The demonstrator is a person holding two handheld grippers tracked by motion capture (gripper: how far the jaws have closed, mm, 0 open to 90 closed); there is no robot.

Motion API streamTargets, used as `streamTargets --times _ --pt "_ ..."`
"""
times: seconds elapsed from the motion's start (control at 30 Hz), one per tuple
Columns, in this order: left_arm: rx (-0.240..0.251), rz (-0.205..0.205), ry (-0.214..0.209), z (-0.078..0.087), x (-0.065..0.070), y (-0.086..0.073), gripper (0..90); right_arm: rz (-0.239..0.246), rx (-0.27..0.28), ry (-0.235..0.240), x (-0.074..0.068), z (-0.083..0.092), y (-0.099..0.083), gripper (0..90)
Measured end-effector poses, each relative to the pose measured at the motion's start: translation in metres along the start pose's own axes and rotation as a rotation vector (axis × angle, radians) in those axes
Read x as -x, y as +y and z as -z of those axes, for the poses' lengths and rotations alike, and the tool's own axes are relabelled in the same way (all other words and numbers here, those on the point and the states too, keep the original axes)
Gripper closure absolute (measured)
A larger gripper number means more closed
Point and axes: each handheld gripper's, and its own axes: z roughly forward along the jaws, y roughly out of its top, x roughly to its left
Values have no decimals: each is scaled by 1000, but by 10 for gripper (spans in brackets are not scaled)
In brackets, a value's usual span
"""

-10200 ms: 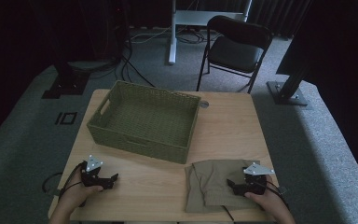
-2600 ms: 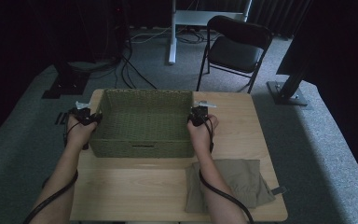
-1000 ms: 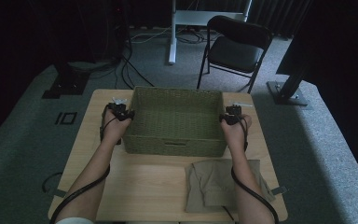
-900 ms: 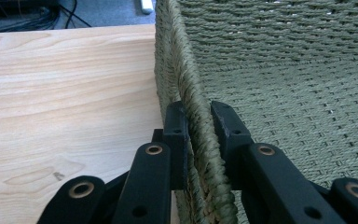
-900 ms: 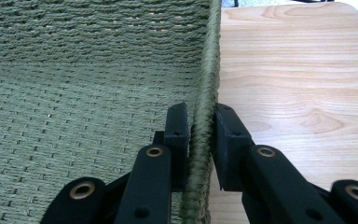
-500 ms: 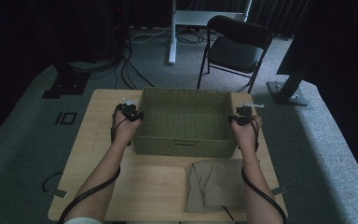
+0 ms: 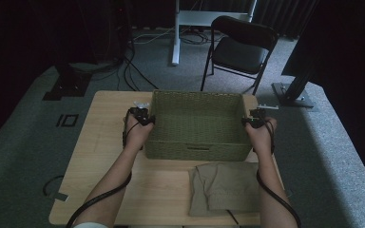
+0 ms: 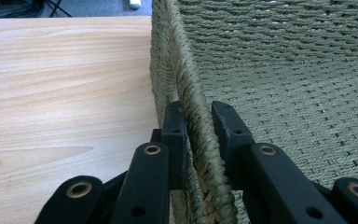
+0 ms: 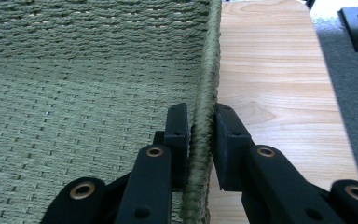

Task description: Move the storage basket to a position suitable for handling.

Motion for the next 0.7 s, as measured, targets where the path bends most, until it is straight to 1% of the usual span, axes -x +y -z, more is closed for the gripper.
streamTargets --times 0.03,0.07,0.13,0.17,0.23,0.37,0.43,0.47,0.53,0.6,0.63,0.7 --pt "0 0 0 0 0 0 776 0 0 0 0 0 0 775" --pt "-1 4 4 0 4 -1 777 -1 -2 4 4 1 0 776" --pt "-1 4 4 0 4 -1 777 0 -3 2 6 1 1 776" --pt "-5 2 14 1 10 -2 778 11 -7 -1 8 1 1 777" --pt "-5 10 14 1 12 -3 778 7 -8 7 12 1 2 777" --pt "-9 12 5 1 13 -3 771 10 -9 16 14 2 1 773" --pt "-11 10 2 1 13 -3 767 -5 -11 25 15 2 1 773" --pt "-11 6 2 1 13 -3 768 -8 -16 24 15 2 1 771" --pt "-10 3 2 2 13 -3 764 3 -19 13 15 2 1 761" --pt "-5 4 -5 2 13 -4 758 -12 -24 20 16 2 1 761" --pt "-7 -3 -5 2 13 -3 753 -13 -25 22 16 2 1 757" --pt "-7 -8 -9 2 13 -4 740 -11 -28 14 16 3 1 725"
